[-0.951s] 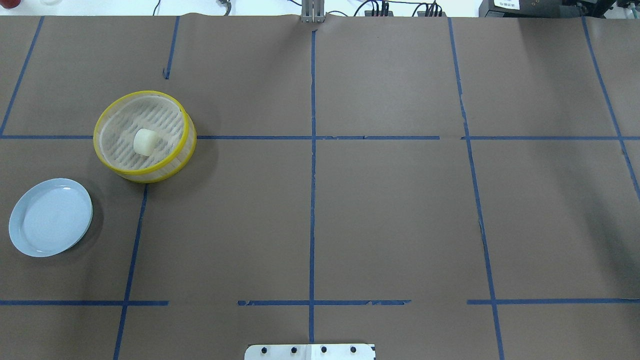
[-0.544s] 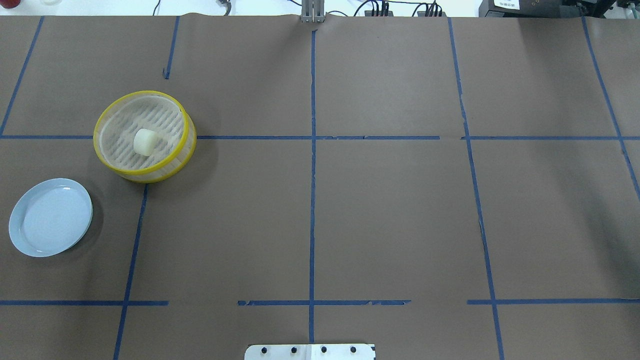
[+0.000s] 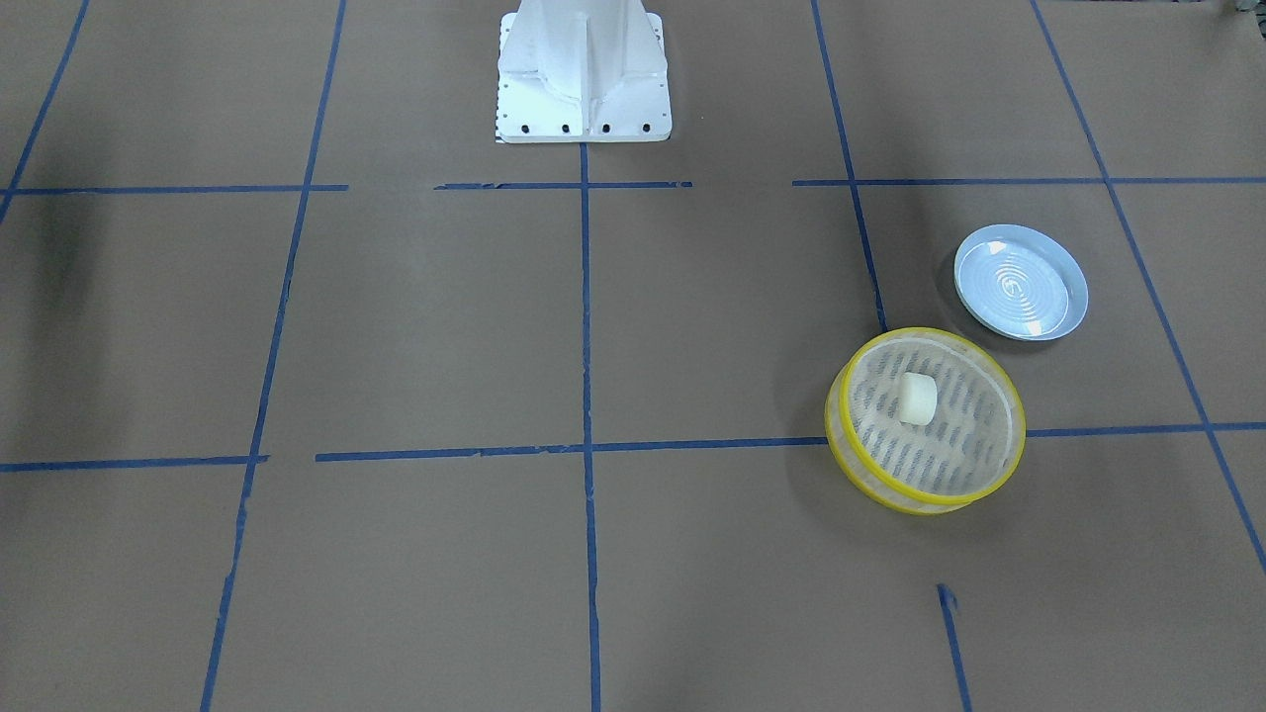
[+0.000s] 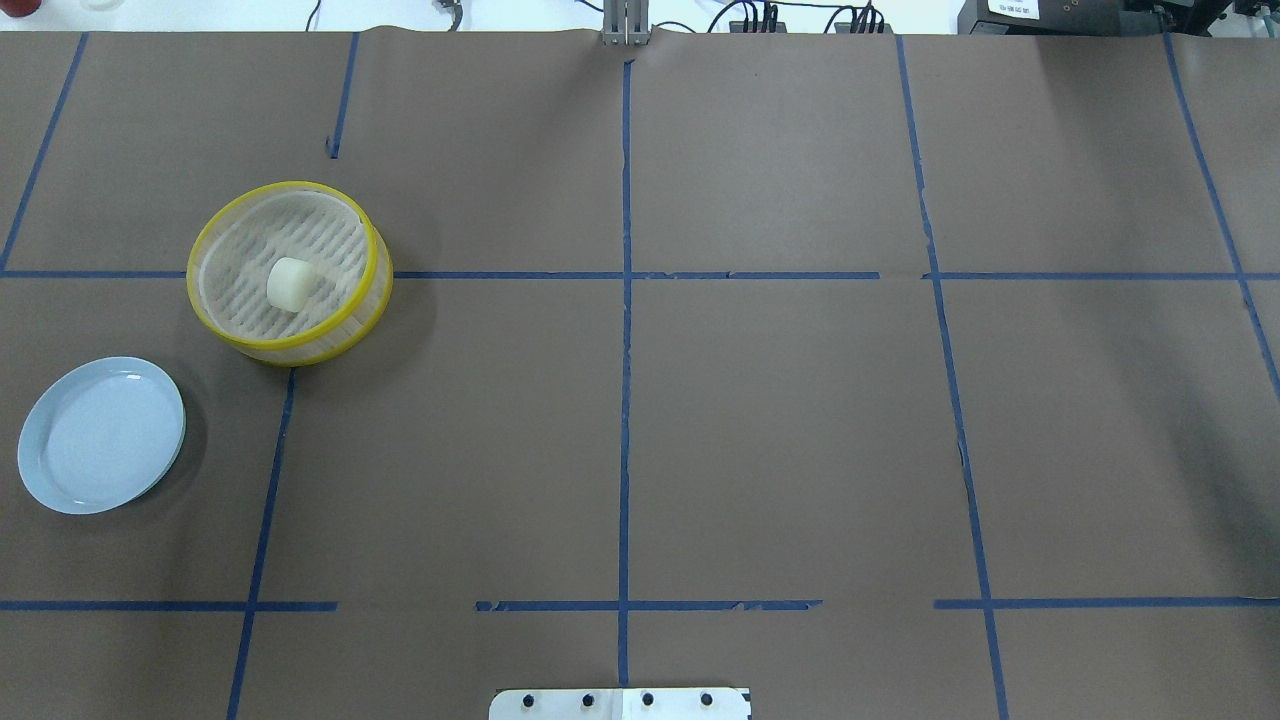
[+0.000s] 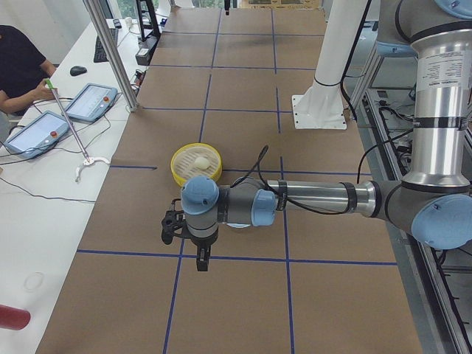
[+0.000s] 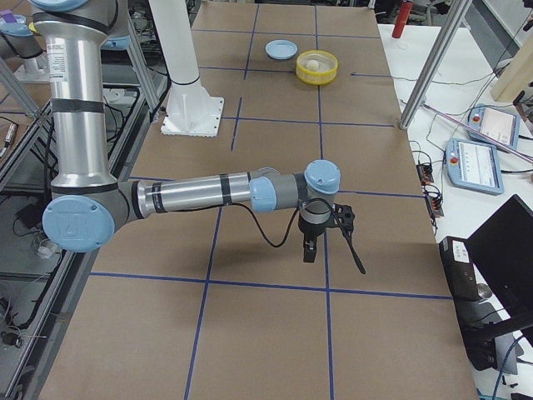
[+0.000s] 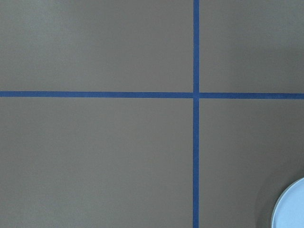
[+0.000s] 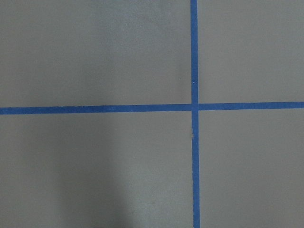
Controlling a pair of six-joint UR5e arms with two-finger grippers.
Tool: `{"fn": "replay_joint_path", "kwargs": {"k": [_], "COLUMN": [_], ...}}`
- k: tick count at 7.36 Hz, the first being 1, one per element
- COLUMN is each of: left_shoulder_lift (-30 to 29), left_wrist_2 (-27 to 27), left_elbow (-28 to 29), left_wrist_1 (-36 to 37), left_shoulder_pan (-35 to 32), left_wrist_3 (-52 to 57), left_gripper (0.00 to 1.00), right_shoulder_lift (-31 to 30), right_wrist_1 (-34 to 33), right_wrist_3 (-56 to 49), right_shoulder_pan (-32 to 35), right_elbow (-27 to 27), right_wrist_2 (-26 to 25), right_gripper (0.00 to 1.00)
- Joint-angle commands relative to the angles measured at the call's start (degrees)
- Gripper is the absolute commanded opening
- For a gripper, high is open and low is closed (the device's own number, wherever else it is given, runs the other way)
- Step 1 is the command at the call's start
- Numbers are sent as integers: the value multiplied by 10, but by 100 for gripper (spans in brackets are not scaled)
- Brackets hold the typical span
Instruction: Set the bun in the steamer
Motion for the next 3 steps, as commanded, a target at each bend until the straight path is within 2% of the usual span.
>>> {"fn": "replay_joint_path", "kwargs": {"k": [1, 3], "left_shoulder_lift": [1, 0], "left_wrist_2": [0, -1], "left_elbow": [0, 6], "left_wrist_1": [0, -2], "left_shoulder_pan": [0, 0], "left_wrist_3": [1, 3], "left_gripper": [100, 100], "right_shoulder_lift": [0, 0], "right_wrist_1": [0, 0], "right_wrist_3": [0, 1], "right_shoulder_pan": [0, 0], "right_elbow": [0, 0], "right_wrist_2": [0, 0], "right_gripper": [100, 100]}}
